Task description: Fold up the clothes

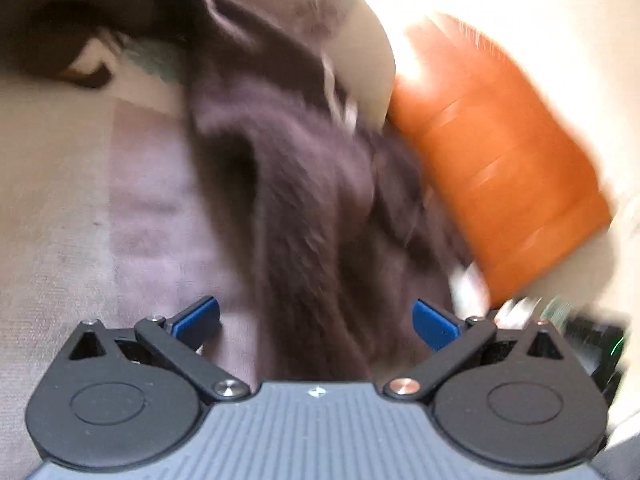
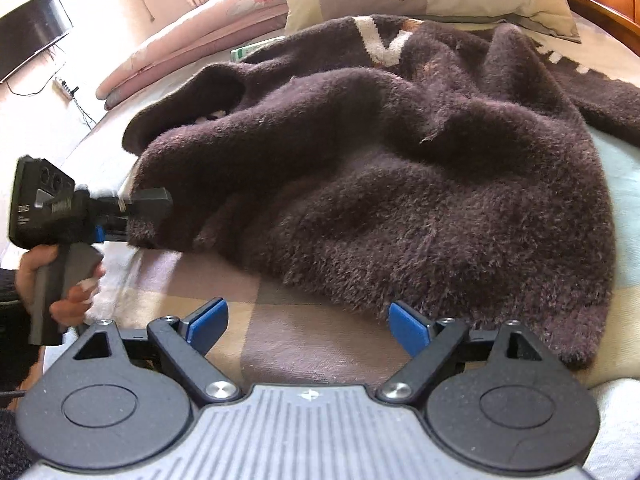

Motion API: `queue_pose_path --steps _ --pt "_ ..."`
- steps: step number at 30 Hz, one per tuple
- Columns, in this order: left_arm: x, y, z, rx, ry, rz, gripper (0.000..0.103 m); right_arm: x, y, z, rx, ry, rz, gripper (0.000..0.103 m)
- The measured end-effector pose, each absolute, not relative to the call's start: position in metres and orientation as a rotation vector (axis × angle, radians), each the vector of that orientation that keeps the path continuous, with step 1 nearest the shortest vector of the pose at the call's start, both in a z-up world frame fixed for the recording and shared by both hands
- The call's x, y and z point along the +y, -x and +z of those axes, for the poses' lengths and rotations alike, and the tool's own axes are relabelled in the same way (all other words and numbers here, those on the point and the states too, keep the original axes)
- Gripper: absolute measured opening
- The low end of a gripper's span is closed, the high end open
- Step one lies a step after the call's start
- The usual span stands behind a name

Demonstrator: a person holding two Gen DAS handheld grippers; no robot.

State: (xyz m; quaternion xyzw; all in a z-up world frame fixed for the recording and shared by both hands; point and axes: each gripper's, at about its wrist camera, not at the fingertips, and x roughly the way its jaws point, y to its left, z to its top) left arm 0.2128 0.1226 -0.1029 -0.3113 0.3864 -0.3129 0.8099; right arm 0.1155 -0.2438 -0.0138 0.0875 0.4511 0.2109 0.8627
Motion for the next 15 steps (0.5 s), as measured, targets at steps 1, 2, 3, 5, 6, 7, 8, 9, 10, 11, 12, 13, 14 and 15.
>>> queue_pose_path --steps 1,2,3,5,6,7,8,9,10,11,12,13,14,15 --pt "0.124 -0.214 -0.103 0.828 0.678 -0.658 0.102 -0.245 -0.115 -0.014 0.947 -0.186 0.441 0.091" --pt "0.125 -0.214 -0.102 0.83 0.69 -0.648 0.102 -0.247 -0.115 -0.016 0.95 -0.192 0.436 0.091" --pt "0.125 -0.215 -0.102 0.832 0.694 -0.639 0.101 -0.248 -0.115 -0.017 0.953 -0.198 0.431 0.091" --pt "0.119 -0.214 -0.099 0.838 0.632 -0.627 0.097 -0.252 -0.116 -0.021 0.959 -0.216 0.417 0.091" --pt "0.116 -0.213 -0.097 0.841 0.607 -0.618 0.096 -0.254 -0.117 -0.022 0.961 -0.225 0.411 0.091" --pt "0.115 -0.212 -0.096 0.844 0.611 -0.595 0.092 -0.255 -0.116 -0.023 0.96 -0.23 0.411 0.091" --pt "0.117 -0.211 -0.096 0.848 0.627 -0.57 0.085 -0.255 -0.116 -0.022 0.956 -0.232 0.415 0.091" --pt "0.118 -0.21 -0.096 0.852 0.644 -0.544 0.081 -0.256 -0.115 -0.022 0.95 -0.232 0.422 0.091" --pt "0.12 -0.208 -0.097 0.856 0.66 -0.519 0.072 -0.256 -0.114 -0.021 0.944 -0.231 0.429 0.091" --pt "0.122 -0.207 -0.097 0.859 0.682 -0.497 0.07 -0.256 -0.114 -0.02 0.939 -0.23 0.435 0.091" --pt "0.126 -0.206 -0.1 0.857 0.728 -0.493 0.07 -0.256 -0.114 -0.02 0.936 -0.231 0.438 0.091" --pt "0.13 -0.206 -0.104 0.85 0.769 -0.493 0.07 -0.257 -0.114 -0.021 0.936 -0.233 0.44 0.091" --pt "0.132 -0.206 -0.106 0.845 0.777 -0.488 0.067 -0.257 -0.115 -0.022 0.937 -0.237 0.444 0.091" --pt "0.134 -0.207 -0.108 0.842 0.781 -0.483 0.065 -0.256 -0.116 -0.022 0.935 -0.235 0.451 0.091"
